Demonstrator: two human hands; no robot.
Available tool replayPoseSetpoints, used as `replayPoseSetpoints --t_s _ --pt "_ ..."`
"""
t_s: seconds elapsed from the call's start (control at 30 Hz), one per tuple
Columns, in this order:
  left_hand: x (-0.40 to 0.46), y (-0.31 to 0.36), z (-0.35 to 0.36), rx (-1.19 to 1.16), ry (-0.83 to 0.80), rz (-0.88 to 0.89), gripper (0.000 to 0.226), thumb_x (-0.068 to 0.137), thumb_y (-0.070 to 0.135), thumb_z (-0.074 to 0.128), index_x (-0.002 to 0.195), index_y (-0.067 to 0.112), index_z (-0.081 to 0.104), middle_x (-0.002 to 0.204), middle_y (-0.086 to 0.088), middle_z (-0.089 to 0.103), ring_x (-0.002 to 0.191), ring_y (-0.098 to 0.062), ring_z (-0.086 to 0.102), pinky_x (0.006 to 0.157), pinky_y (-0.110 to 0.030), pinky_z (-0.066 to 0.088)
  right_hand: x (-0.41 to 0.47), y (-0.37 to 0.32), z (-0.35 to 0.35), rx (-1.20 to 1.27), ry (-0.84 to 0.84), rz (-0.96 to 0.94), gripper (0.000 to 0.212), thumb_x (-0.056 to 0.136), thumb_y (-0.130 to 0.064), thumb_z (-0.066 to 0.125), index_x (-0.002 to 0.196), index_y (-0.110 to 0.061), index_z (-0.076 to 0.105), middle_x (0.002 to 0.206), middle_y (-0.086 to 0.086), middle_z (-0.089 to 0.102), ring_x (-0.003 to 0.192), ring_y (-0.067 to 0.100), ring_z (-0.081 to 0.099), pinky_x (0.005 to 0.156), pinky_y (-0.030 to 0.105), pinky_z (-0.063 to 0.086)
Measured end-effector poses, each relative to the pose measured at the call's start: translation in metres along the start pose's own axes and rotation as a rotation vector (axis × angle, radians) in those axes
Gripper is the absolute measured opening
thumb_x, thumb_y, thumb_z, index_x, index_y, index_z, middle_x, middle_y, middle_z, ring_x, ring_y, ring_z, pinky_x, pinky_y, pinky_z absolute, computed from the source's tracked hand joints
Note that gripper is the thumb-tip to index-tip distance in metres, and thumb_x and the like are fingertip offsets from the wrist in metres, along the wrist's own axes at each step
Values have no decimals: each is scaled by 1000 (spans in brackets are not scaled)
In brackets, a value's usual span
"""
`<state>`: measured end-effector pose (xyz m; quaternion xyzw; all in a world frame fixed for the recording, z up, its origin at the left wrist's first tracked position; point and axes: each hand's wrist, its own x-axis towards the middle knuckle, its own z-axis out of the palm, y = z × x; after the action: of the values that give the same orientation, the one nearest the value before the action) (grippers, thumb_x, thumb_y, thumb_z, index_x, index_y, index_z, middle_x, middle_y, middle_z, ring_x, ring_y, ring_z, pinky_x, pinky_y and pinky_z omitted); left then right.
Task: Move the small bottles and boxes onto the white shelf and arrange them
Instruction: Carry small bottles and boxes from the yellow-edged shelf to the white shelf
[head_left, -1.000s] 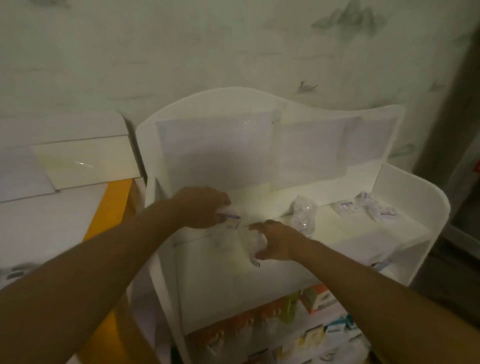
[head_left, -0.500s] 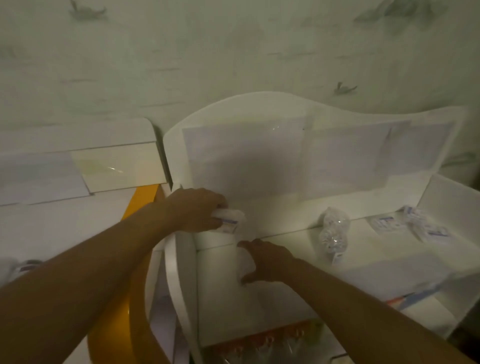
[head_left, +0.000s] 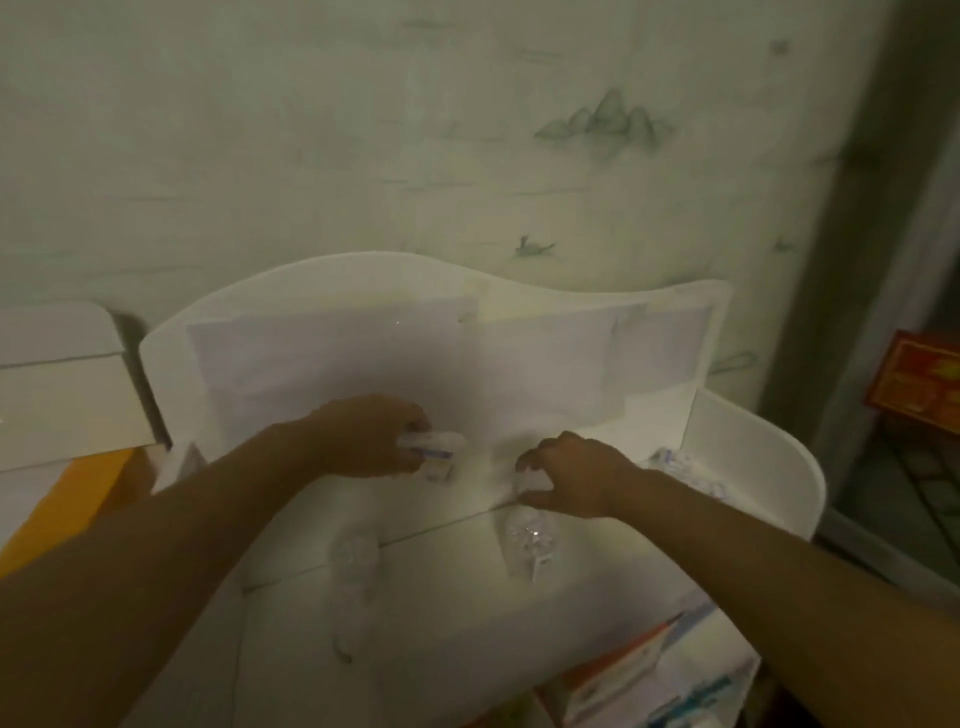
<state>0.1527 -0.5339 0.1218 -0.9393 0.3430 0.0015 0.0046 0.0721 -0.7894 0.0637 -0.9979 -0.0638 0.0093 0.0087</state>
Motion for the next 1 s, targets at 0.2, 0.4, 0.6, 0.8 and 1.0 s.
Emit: replayPoseSetpoints --t_s 0.2,0.4,0.6,0.8,1.0 --pt "65 104 26 -70 -31 149 49 88 45 60 134 28 51 138 1 54 124 -22 51 97 -26 37 -42 98 -8 -30 18 131 50 91 -55 52 135 -32 49 138 -1 53 124 22 47 99 36 43" --pt "139 209 85 -170 -187 175 54 89 45 59 139 27 47 146 1 47 130 -20 45 108 -33 35 -73 193 0 -44 -15 189 50 91 -53 54 137 -34 48 142 -3 51 124 20 48 102 36 44" --pt "195 266 145 -296 -345 28 54 93 38 53 142 21 40 149 -6 42 131 -23 45 104 -29 35 -91 281 11 -87 -61 153 50 92 -52 52 139 -35 44 144 -3 46 126 21 47 102 36 43" --pt "231 283 172 -230 -274 -52 40 92 42 46 123 18 56 132 -10 56 117 -28 55 90 -33 43 -96 332 25 -61 -131 147 50 93 -49 52 140 -35 42 147 -5 43 128 20 46 105 36 44" --pt "245 296 176 -24 -97 -27 40 97 48 39 130 29 51 134 -3 48 118 -26 51 98 -39 42 -84 342 33 -2 -125 83 51 93 -50 51 141 -34 41 147 -5 43 129 19 45 106 37 42"
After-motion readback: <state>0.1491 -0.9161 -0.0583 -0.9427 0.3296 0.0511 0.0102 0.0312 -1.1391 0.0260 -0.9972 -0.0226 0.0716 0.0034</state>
